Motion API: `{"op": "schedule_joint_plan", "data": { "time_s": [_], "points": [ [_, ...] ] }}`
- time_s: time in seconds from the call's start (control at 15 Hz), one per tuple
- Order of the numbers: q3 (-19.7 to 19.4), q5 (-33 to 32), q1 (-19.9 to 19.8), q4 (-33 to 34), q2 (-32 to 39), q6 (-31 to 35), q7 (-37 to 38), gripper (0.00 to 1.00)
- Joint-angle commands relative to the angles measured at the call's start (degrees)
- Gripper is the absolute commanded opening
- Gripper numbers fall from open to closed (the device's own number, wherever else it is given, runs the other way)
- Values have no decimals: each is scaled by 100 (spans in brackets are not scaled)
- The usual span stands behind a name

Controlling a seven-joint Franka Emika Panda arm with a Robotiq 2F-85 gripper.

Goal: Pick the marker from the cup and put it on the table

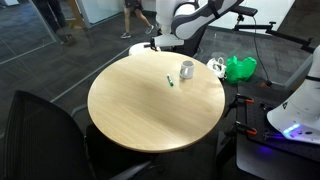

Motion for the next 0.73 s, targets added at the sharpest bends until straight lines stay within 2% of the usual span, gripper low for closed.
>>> {"op": "schedule_joint_plan", "data": {
  "time_s": [0.0,0.07,0.13,0.33,0.67],
  "points": [
    [-91,-605,157,-896,-771,461,603,100],
    [-63,-752,142,-1013,-884,508,733,100],
    [87,-523,-28,-496,-450,280,461,100],
    [118,-669,-36,-773,-704,337,588,100],
    [122,-670,-38,-826,-732,349,589,100]
  ]
}}
